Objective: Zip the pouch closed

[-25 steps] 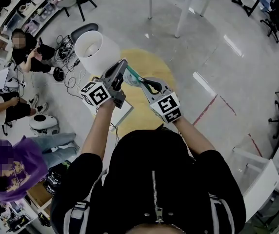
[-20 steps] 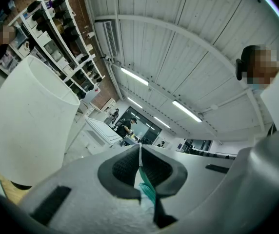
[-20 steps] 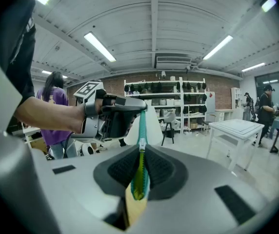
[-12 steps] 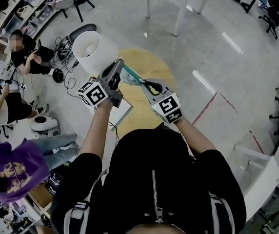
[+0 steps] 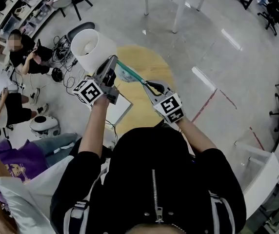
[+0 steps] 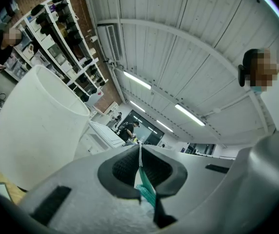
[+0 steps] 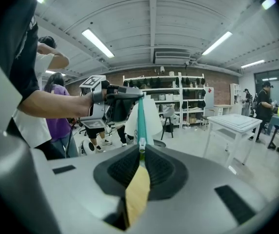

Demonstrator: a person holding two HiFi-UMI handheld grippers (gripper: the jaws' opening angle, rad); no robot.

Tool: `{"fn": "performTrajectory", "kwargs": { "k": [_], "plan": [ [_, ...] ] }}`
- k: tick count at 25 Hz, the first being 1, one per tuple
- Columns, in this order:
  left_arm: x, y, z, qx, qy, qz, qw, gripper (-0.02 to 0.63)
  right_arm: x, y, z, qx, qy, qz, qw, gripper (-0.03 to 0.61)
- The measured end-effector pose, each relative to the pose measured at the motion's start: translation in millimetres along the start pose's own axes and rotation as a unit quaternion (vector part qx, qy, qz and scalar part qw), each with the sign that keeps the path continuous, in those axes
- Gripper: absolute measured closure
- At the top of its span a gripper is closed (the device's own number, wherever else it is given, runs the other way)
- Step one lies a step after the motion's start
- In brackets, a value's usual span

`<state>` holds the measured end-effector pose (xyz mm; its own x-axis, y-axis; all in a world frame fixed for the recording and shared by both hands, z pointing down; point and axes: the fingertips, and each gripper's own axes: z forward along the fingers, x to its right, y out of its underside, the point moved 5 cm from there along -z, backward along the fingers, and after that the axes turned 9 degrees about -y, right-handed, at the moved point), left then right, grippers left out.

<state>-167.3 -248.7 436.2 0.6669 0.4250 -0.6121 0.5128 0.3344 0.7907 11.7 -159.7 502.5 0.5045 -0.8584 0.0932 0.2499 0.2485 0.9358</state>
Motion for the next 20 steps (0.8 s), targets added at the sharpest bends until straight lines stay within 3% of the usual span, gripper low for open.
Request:
{"fn": "performTrajectory", "kwargs": {
  "k": [5, 10, 20],
  "plan": [
    [-8.5, -21.8, -3.0, -0.009, 0.001, 0.023, 0.9997, 0.604, -0.2, 2.5, 9.6, -0.016, -0.002, 0.008, 1.0, 0.538],
    [-1.2, -21.7, -4.0, -0.007, 0.009, 0.029, 0.9995, 0.603, 1.4, 4.8, 11.9, -0.017, -0.002, 0.018, 1.0, 0.537],
    [7.4, -19.5, -2.9, -0.005, -0.017, 0.119, 0.9927, 0.603, 16.5, -5.6, 17.8, -0.002, -0.012, 0.063, 0.998, 0.479]
  ]
}}
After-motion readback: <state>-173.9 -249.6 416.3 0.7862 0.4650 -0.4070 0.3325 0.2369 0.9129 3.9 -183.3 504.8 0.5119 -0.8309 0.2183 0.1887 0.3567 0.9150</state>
